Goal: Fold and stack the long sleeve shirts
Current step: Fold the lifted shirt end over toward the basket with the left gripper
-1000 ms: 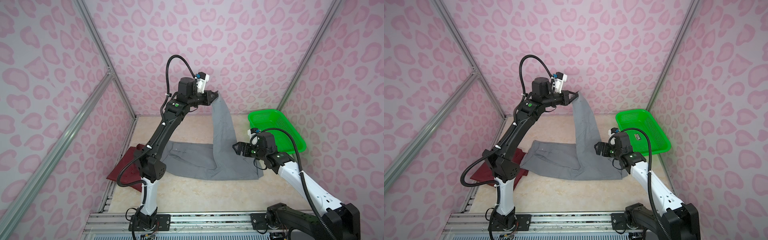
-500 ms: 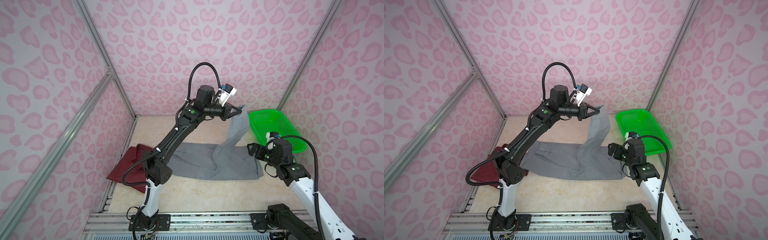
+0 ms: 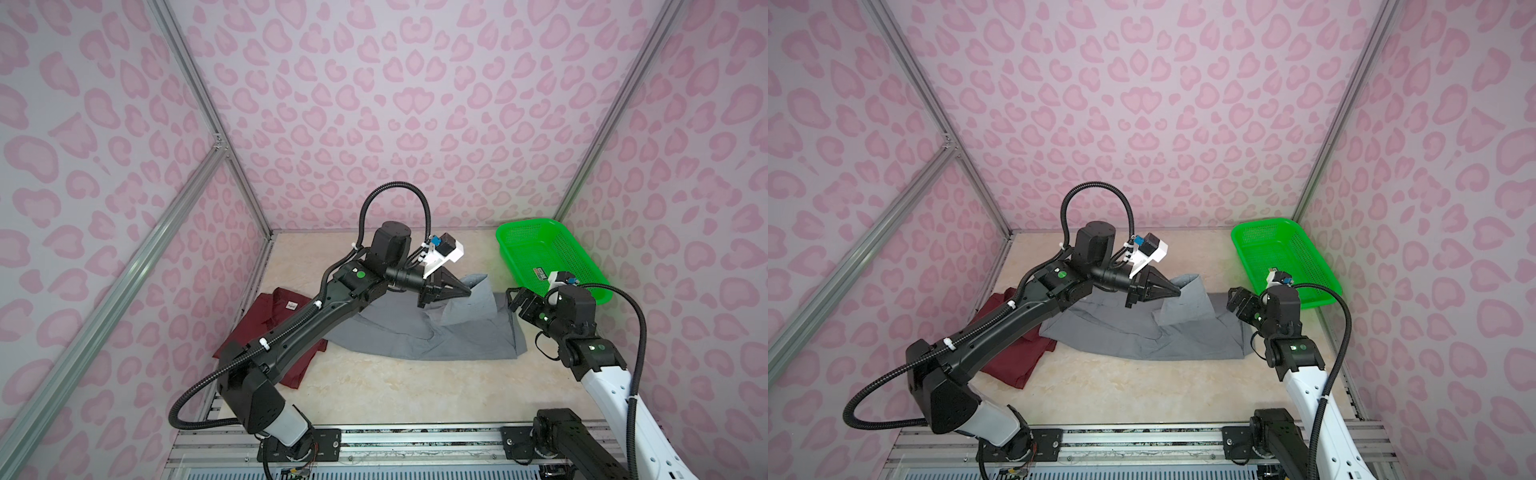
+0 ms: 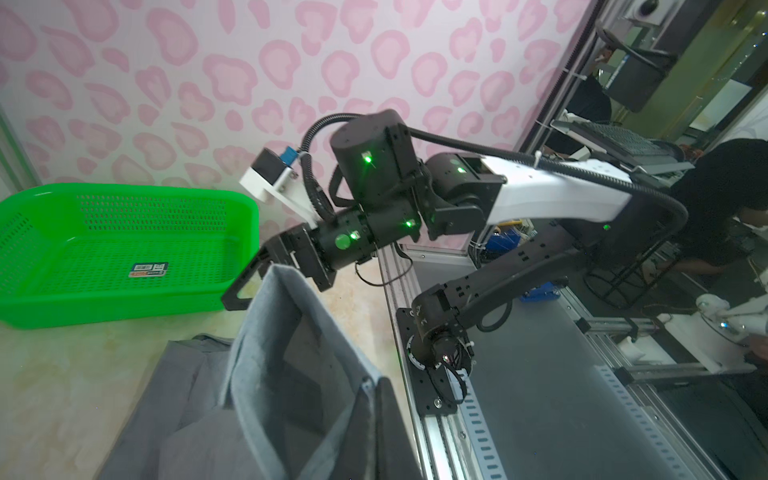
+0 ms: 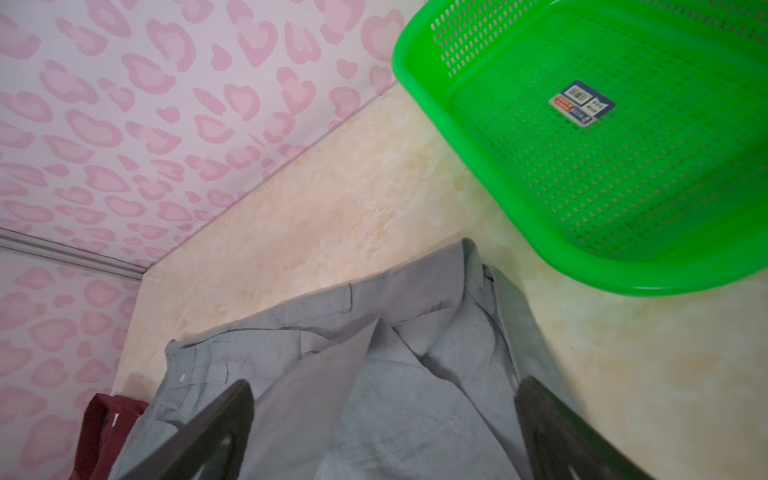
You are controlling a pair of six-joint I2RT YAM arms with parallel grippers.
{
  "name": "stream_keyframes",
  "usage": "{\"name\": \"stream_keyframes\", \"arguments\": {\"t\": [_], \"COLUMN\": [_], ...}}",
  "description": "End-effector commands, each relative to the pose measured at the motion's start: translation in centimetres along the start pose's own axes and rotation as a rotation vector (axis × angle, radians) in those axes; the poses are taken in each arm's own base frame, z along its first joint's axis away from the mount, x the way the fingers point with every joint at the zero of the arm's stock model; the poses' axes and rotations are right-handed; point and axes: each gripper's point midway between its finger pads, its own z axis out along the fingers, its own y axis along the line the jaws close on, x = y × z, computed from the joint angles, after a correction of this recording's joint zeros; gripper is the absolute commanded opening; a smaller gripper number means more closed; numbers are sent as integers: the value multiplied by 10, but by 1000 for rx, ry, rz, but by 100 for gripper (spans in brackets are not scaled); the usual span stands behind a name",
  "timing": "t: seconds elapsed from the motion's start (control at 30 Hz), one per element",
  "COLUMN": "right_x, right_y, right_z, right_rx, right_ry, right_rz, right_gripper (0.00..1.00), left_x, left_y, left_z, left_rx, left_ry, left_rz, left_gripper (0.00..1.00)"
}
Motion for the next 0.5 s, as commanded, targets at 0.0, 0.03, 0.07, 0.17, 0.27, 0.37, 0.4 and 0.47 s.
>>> {"name": "stream_keyframes", "arguments": {"t": [0.0,0.03,0.07,0.17,0.27,0.37,0.4,0.47], "right_x": [-6,-4,-4,4,14,21,23,28], "right_y": [18,20,23,25,22,19,19,17], "right_z": [2,3,3,9,17,23,24,27], "right_rx": [-92,-105,-123,-157,-170,-173,-171,-165], "right_ry": [-8,-2,-1,23,54,70,76,89], "right_rz": [30,31,29,51,61,71,68,61], "right_gripper": [98,98,98,98,98,98,98,98], "left_x": [21,39,49,69,78,82,80,74], "left_y": [-12,-12,-12,-1,20,39,42,49], "left_z": [-7,-7,-9,-22,-38,-55,-63,-81], "left_rx": [-2,-14,-34,-188,-326,-488,-539,-648], "left_ry": [12,38,51,66,93,99,93,52], "left_rz": [87,79,89,184,222,310,343,410], "left_gripper": [5,4,5,4,4,4,4,4]}}
